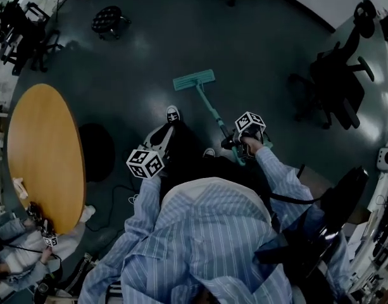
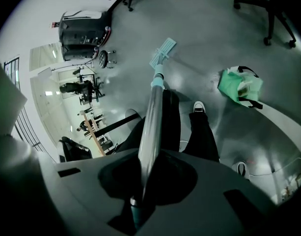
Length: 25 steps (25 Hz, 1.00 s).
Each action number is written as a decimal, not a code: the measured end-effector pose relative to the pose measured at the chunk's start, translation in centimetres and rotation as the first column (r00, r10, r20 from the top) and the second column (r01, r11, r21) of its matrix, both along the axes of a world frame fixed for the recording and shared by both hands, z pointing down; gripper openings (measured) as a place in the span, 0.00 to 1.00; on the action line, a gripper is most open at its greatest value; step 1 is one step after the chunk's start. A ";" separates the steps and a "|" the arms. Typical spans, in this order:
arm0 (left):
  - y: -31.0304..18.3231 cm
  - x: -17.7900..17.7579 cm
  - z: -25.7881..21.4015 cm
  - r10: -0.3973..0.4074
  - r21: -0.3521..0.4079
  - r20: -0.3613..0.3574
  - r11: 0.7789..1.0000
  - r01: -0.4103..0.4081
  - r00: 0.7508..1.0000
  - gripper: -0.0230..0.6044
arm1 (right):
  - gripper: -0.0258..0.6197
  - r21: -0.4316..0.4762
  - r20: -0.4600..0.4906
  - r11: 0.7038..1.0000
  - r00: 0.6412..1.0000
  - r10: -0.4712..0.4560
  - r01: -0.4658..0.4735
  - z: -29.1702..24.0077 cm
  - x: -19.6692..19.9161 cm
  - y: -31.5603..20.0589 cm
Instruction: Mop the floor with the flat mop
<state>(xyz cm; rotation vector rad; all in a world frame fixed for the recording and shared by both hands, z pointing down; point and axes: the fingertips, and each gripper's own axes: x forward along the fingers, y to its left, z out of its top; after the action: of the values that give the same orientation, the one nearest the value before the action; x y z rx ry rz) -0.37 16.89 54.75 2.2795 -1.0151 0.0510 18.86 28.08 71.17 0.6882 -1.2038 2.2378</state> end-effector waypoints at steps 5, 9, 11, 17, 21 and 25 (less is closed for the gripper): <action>1.1 0.4 -1.4 -0.016 0.039 0.007 0.999 0.016 1.000 0.15 | 0.13 -0.003 0.003 0.999 0.999 -0.035 0.035 -0.7 2.0 3.8; 1.8 2.3 -1.8 0.004 0.048 0.017 0.999 -0.005 1.000 0.15 | 0.13 -0.006 0.016 0.999 0.998 -0.054 0.054 -1.4 3.8 5.6; 2.4 3.2 -2.0 0.022 0.048 0.020 0.999 -0.023 1.000 0.15 | 0.13 -0.008 0.018 0.999 0.998 -0.052 0.052 -1.6 4.3 6.4; 3.5 2.3 -3.1 0.060 0.052 0.023 0.997 -0.061 0.998 0.15 | 0.13 -0.016 0.022 1.000 1.000 -0.020 0.020 -2.7 2.4 8.1; 3.2 2.6 -1.7 0.065 0.061 0.029 0.996 -0.067 0.997 0.15 | 0.13 -0.012 0.020 0.999 0.999 -0.033 0.033 -1.2 2.6 7.7; 3.5 3.0 -1.7 0.060 0.061 0.024 0.996 -0.061 0.998 0.15 | 0.13 -0.010 0.014 0.999 0.999 -0.051 0.052 -1.2 3.0 8.2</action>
<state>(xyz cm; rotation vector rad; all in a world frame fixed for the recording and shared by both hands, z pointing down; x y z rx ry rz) 2.61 20.41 53.09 2.3709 -0.9713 0.0710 21.84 36.24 70.01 0.6315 -1.2025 2.2083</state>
